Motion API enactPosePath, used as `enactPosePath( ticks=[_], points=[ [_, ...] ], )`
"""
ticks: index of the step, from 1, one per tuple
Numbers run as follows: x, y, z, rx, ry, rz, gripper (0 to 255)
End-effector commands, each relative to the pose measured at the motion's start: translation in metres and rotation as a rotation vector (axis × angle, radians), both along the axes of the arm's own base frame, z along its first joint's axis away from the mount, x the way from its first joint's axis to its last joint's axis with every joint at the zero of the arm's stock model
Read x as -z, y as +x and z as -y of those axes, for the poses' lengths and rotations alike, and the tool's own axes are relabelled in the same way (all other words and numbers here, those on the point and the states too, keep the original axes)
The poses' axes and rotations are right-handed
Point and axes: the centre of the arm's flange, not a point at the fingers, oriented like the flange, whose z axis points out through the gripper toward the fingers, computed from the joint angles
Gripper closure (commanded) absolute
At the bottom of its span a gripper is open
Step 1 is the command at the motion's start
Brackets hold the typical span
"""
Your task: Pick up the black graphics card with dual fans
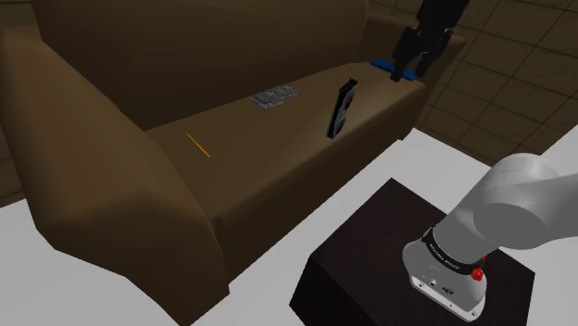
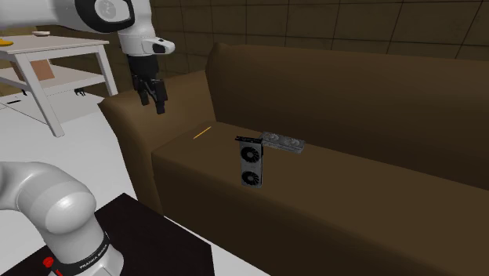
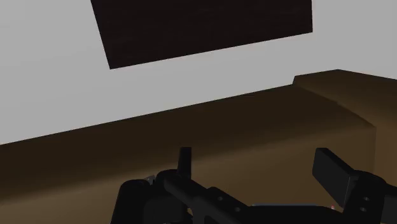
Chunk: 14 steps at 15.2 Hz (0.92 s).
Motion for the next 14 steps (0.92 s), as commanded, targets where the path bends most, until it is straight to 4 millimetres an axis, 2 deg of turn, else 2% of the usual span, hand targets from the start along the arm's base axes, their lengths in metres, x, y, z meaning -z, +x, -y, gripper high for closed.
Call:
enactPosePath(
  ticks=[1, 7, 14],
  points=[
    [0.0, 0.0, 0.0, 0.0, 0.0, 0.0, 0],
    [0.043, 0.061, 0.007, 0.215, -0.041, 0.021, 0],
    [0.091, 0.13, 0.034, 0.466, -0.089, 0.045, 0]
  ],
)
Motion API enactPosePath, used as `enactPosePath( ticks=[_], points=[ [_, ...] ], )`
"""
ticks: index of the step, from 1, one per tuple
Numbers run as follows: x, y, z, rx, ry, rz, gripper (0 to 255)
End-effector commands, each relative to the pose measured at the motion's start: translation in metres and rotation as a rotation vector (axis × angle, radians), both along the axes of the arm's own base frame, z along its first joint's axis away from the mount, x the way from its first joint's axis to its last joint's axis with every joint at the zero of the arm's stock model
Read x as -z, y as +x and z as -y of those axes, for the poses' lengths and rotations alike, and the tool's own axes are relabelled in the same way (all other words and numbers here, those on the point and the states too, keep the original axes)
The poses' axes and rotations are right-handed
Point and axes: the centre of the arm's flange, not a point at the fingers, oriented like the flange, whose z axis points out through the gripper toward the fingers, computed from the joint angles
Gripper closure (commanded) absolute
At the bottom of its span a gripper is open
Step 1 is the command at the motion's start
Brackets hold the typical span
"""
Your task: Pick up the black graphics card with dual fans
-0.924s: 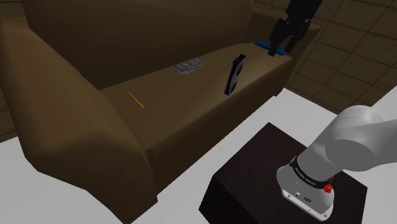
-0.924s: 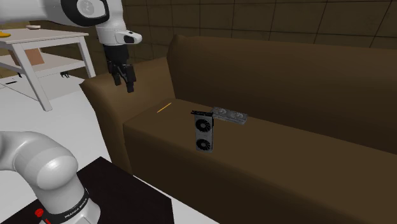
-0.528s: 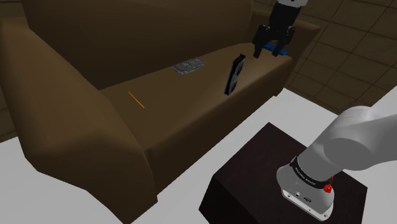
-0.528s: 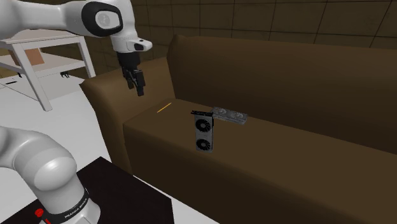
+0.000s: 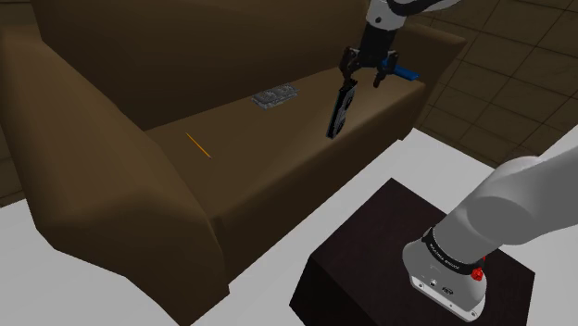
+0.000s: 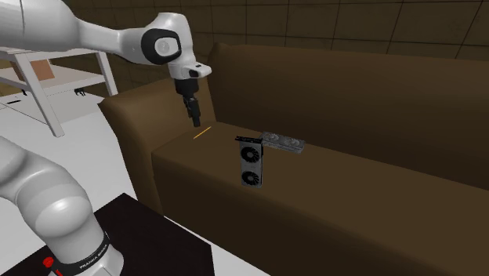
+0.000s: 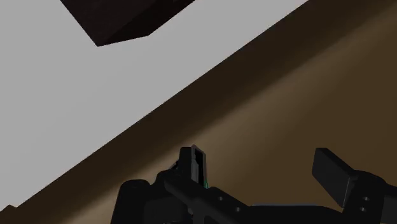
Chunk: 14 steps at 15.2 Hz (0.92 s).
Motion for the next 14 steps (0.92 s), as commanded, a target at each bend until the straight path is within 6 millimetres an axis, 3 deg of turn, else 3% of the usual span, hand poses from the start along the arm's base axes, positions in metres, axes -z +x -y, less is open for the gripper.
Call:
enactPosePath(
  ticks=[1, 9, 14],
  points=[
    [0.013, 0.019, 0.01, 0.075, -0.014, 0.009, 0],
    [0.063, 0.086, 0.067, 0.362, -0.07, 0.037, 0],
    [0.089, 0.116, 0.108, 0.526, -0.101, 0.053, 0]
  ],
)
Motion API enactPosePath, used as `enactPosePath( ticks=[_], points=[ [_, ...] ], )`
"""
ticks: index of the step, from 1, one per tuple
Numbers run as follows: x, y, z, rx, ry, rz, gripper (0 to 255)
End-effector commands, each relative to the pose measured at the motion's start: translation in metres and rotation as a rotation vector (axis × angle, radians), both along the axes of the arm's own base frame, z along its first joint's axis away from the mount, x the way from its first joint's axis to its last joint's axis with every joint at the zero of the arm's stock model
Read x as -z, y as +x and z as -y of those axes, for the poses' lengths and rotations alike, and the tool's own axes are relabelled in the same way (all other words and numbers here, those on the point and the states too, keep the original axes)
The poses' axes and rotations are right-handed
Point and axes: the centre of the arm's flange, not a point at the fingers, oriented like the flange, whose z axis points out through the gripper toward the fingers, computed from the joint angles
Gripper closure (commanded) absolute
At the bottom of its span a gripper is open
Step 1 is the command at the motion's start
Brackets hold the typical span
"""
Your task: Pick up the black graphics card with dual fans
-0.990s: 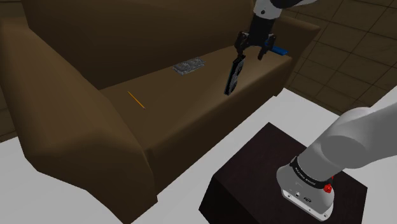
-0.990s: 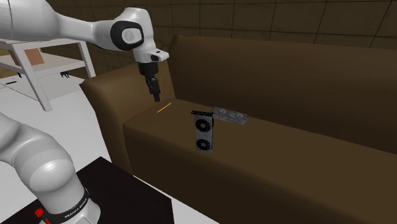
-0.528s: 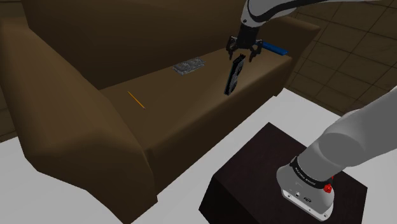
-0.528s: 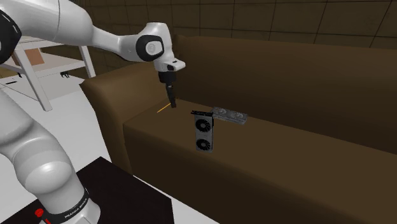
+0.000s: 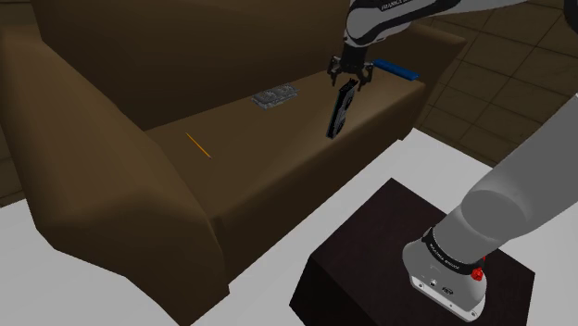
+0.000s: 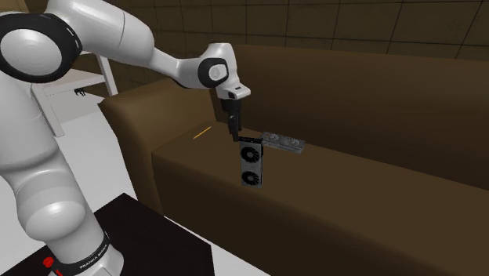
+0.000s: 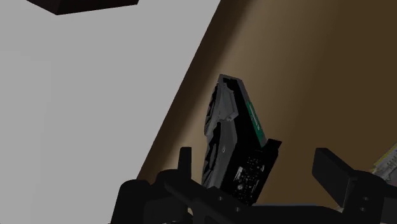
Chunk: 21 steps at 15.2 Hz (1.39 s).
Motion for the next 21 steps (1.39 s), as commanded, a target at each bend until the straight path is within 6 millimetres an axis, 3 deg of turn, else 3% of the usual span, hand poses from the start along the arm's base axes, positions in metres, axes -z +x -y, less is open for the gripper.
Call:
enactPosePath(
  ticks=[1, 9, 10, 19, 21],
  points=[
    [0.013, 0.006, 0.007, 0.031, -0.006, 0.004, 0],
    [0.047, 0.006, 0.007, 0.031, -0.006, 0.004, 0],
    [0.047, 0.007, 0.007, 0.031, -0.006, 0.004, 255],
    [0.047, 0.006, 0.007, 0.031, -0.006, 0.004, 255],
    [0.037, 0.006, 0.007, 0.031, -0.006, 0.004, 255]
  ],
)
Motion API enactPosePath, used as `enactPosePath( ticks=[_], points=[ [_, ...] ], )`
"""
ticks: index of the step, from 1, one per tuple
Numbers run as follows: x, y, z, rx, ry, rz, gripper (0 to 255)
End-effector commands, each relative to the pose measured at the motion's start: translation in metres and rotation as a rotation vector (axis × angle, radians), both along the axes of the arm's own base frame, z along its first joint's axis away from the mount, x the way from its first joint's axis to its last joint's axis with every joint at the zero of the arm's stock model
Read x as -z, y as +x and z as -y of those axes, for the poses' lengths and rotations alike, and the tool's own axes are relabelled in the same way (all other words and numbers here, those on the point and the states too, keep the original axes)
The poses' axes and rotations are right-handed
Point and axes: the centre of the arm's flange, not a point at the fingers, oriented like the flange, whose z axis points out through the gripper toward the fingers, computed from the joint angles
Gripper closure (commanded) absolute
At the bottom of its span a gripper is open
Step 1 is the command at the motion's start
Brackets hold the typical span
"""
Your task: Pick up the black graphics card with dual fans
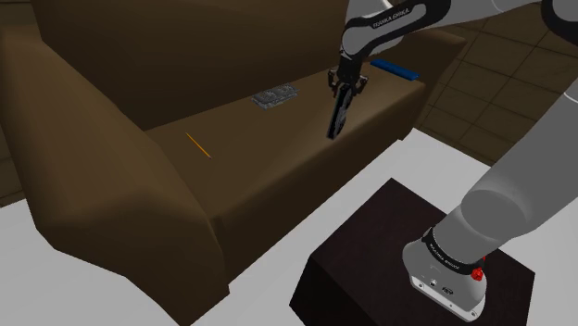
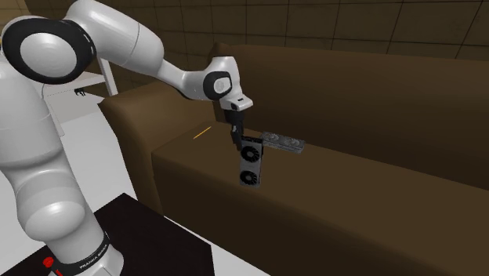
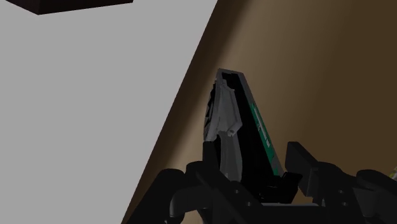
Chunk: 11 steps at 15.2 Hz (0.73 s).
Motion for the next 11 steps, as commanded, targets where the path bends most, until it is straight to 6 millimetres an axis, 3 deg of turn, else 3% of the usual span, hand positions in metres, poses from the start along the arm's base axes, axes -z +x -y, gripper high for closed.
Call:
enactPosePath(
  ticks=[1, 11],
  points=[
    [-0.009, 0.0, 0.0, 0.0, 0.0, 0.0, 255],
    [-0.062, 0.0, 0.0, 0.0, 0.0, 0.0, 255]
  ],
)
